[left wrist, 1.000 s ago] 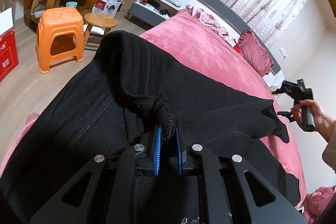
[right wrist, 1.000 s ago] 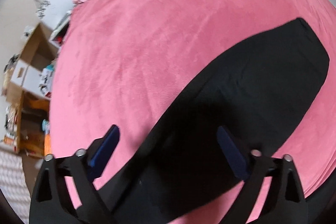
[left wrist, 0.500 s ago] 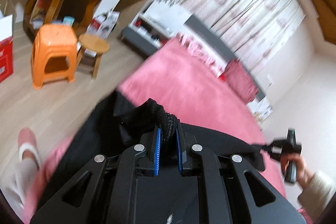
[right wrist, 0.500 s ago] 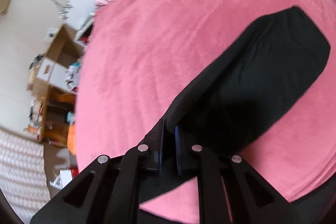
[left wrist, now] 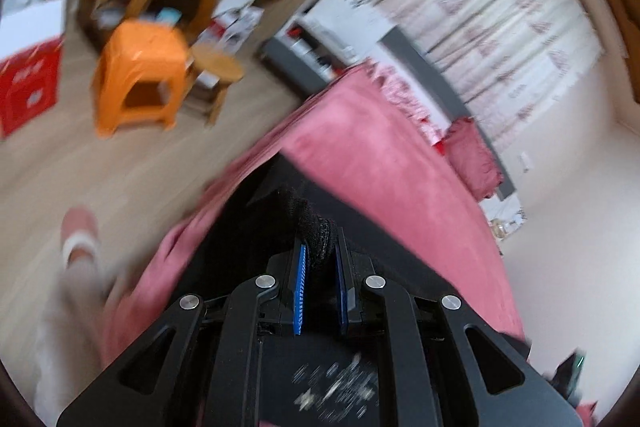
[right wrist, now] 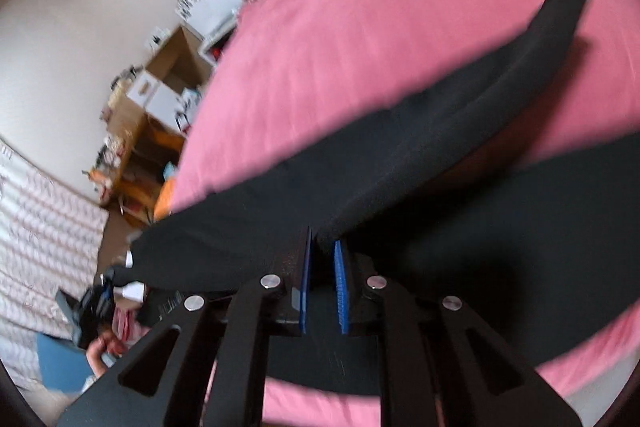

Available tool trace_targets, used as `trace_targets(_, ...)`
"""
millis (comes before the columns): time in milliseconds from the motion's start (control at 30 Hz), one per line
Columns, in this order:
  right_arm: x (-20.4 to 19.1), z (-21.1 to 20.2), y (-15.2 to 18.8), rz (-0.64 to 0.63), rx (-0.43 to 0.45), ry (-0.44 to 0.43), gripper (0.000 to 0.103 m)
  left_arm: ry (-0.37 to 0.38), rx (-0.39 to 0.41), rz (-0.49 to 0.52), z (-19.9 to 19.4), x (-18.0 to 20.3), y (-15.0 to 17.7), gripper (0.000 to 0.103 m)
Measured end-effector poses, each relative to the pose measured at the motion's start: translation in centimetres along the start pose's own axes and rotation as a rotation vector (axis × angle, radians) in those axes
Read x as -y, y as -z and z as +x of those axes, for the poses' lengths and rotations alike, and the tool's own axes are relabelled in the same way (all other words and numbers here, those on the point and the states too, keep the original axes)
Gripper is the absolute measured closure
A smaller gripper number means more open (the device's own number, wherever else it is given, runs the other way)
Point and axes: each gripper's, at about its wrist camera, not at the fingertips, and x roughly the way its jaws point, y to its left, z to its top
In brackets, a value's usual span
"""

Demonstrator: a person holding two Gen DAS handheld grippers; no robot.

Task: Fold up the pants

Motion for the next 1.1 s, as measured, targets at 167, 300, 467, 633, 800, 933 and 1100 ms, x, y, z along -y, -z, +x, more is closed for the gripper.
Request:
trace_targets(167, 4.7, 3.1, 4.1, 0.171, -0.032, -0.031, 0.093, -0.032, -0.094, -0.036, -0.4, -2.3, 2.5, 0.092)
trace_targets(300, 4.7, 2.3, 3.7, 0.163, 0.013, -0.085, 0.090, 0.037, -0.128, -0.099, -1.3, -3.0, 2.8, 0.060)
trace_targets(467, 5.2, 1.2, 3.8, 0.193, 0.054, -0.111, 0.066, 0.146, -0.191, -0.220, -1.6, -2.8, 3.5, 0.033)
trace_targets(633, 8.0, -0.2, 2.7, 0.305, 0.125, -0.120, 0.066, 0.222, -0.284, -0.261, -0.6, -1.2, 4.3, 0.033)
trace_targets(800, 10.9, -1.2, 0.9, 0.393, 0.172, -0.068, 0.068, 0.090, -0.277, -0.244, 1.4, -0.4, 3.3, 0.041)
trace_targets(933, 12.6, -1.4, -1.4, 0.458, 0.168, -0.035, 0.093, -0.017, -0.247, -0.172, 3.2, 0.7, 1.3, 0.095)
trace_targets(1100, 10.4, -4.3, -3.6, 0.368, 0.218, -0.067, 0.095, 0.078, -0.177, -0.055, 2.1, 3.4, -1.3, 0.097)
